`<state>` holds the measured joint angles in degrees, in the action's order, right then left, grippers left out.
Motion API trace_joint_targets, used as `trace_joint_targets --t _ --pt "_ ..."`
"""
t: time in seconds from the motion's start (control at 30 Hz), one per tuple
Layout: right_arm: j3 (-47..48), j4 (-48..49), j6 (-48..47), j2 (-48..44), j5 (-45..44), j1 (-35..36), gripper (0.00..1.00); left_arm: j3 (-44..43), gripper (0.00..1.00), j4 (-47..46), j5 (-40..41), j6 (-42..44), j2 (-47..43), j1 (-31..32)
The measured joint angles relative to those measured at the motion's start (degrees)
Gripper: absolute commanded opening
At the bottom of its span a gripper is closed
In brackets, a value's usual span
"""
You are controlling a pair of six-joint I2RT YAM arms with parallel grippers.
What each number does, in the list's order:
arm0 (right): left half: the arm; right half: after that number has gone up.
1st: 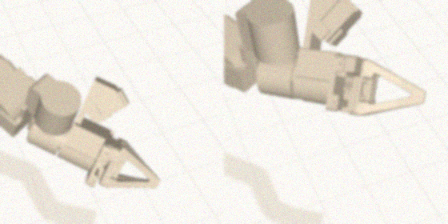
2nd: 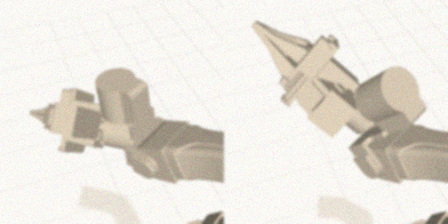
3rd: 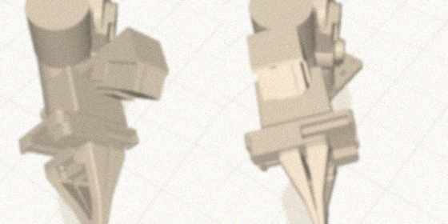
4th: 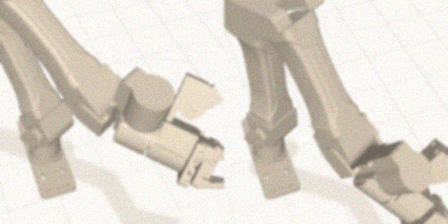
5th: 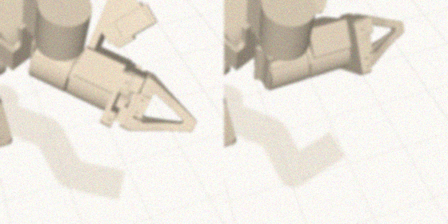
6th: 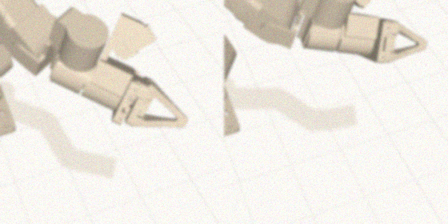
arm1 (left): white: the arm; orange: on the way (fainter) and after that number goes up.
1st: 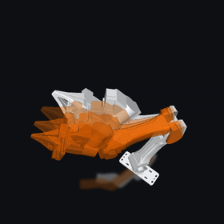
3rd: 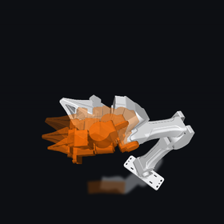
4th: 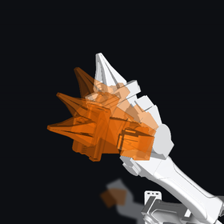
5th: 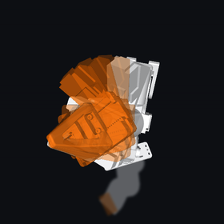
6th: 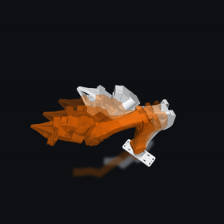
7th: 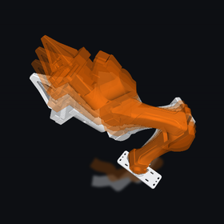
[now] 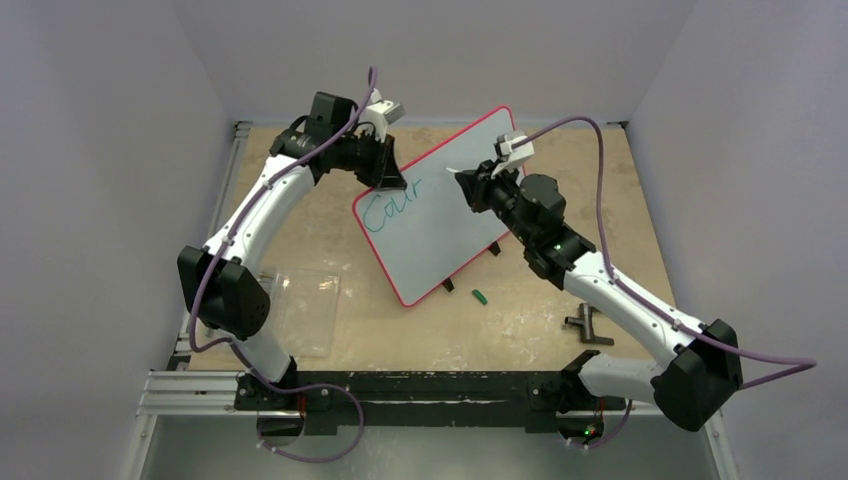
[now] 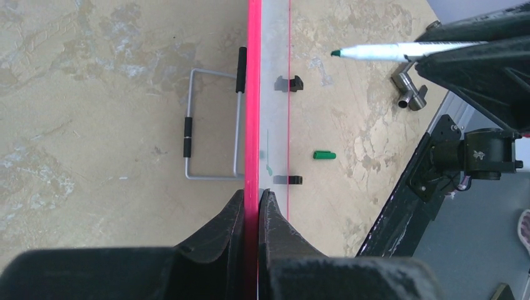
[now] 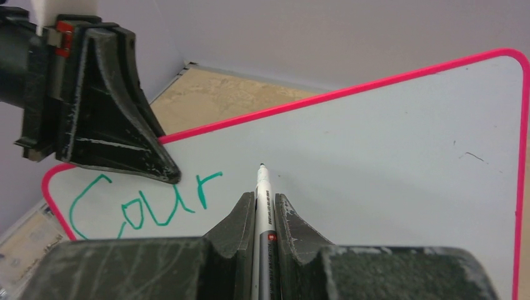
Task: Write a sentence on the whiteboard
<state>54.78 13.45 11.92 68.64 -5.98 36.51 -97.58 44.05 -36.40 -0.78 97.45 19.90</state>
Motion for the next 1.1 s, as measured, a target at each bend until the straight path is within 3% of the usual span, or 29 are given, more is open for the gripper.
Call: trace_joint_targets --t 0.6,1.1 --pt "-4.68 6.95 0.00 -2.19 6.38 -2.08 0.00 2.27 0.00 -0.74 2.45 -0.48 -2.71 1.18" --pt "-4.68 10.19 -0.92 2.64 11.69 -2.08 0.00 2.64 0.00 -1.11 3.50 -0.48 -2.86 1.14"
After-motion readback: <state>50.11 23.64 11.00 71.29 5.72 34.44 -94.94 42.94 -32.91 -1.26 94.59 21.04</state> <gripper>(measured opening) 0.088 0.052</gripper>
